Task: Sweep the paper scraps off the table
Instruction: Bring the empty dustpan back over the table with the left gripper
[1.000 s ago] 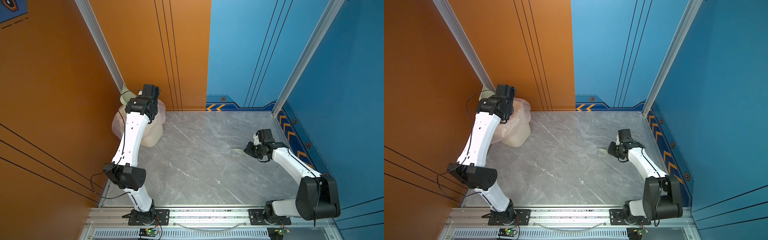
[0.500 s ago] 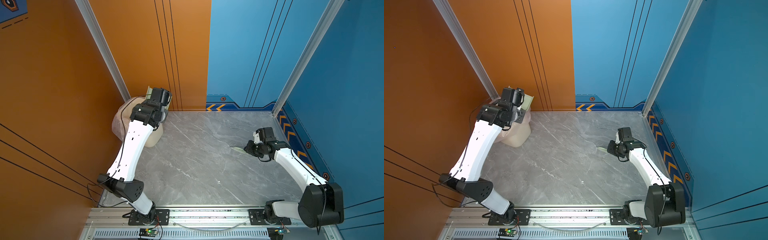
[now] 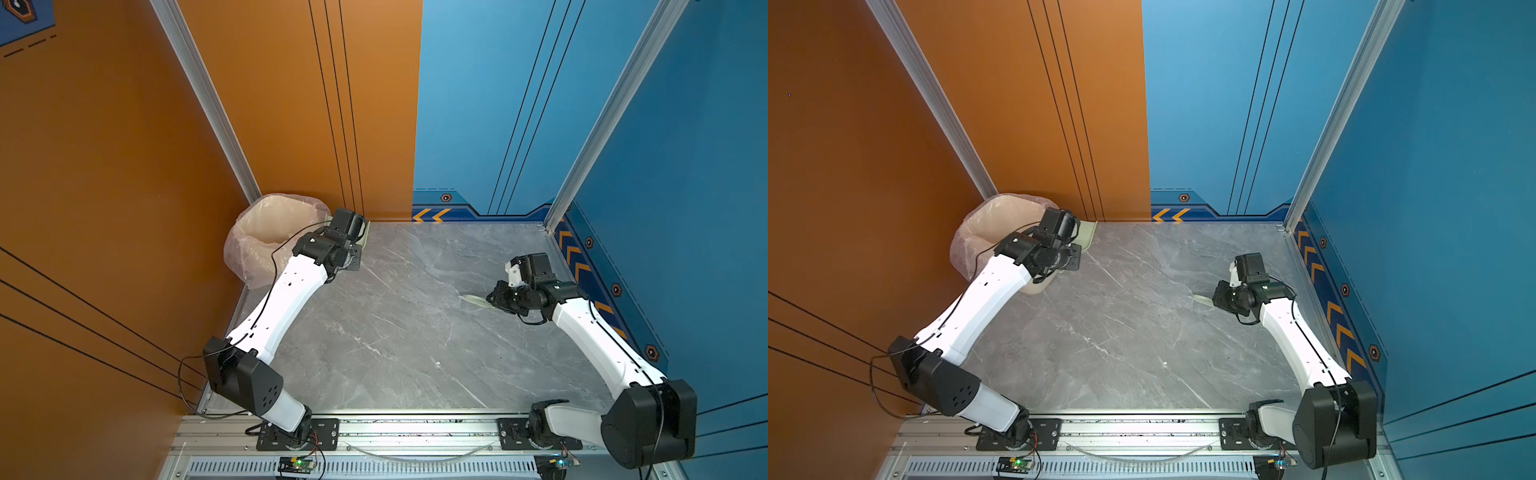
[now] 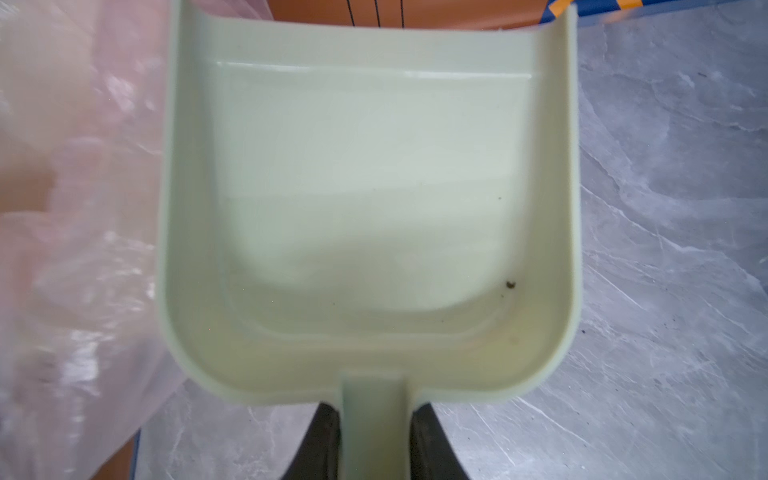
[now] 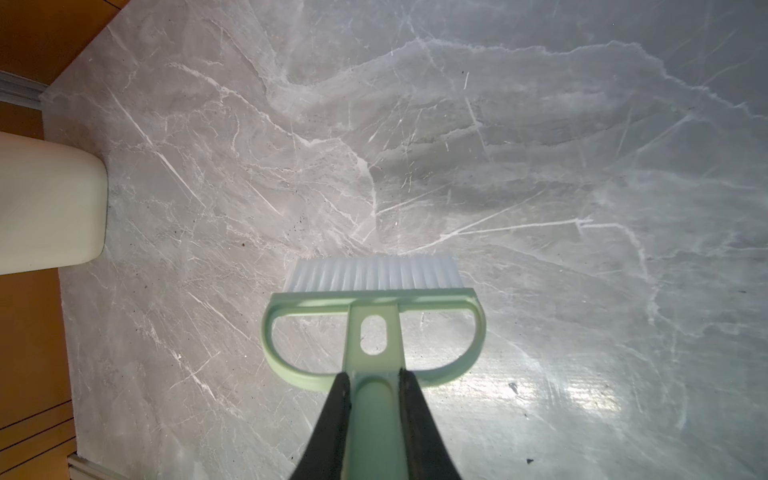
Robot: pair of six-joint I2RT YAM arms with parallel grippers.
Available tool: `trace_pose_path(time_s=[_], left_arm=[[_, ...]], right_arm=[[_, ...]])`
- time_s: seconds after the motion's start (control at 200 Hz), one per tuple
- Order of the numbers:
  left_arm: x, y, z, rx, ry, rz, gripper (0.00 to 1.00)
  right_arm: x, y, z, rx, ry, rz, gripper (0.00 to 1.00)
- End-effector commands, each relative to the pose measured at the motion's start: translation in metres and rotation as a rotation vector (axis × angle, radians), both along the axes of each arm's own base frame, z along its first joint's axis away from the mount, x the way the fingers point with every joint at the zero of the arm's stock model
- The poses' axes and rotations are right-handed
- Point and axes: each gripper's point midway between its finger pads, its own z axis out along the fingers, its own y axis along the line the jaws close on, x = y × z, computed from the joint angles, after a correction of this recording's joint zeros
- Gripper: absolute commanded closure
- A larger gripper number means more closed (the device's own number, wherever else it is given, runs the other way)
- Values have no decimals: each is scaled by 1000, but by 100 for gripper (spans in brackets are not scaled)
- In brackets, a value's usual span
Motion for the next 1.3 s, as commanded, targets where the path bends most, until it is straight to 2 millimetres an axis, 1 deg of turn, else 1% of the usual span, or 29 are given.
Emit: trace_pose_path(time_s=[0.0, 0.205, 0.34, 0.476, 0.586, 0.756, 1.041, 1.136, 1.297], left_arm=[[0, -21, 8, -115, -58, 8, 100], [-10, -41, -15, -113, -17, 2, 100], [-17, -45, -33, -117, 7, 38, 100], [-22, -53, -55, -148, 43, 49, 100], [-23, -61, -69, -166, 70, 38, 100], [-24, -75, -85, -164, 116, -4, 100], [-27, -84, -111, -143, 160, -3, 100], [-28, -86, -121, -144, 187, 1, 100], [-30, -96, -134, -145, 211, -11, 100]], right_arm=[[-6, 8, 7, 13, 26, 33, 100], [-8, 13, 7, 4, 36, 43, 100], [-8, 16, 9, 0, 35, 49, 100], [-9, 19, 9, -12, 47, 66, 100], [-10, 21, 8, -20, 52, 73, 100], [-11, 27, 4, -24, 65, 91, 100], [-15, 35, -4, -29, 104, 124, 100], [-18, 38, -9, -18, 140, 132, 100], [-22, 46, -14, -9, 189, 164, 100]])
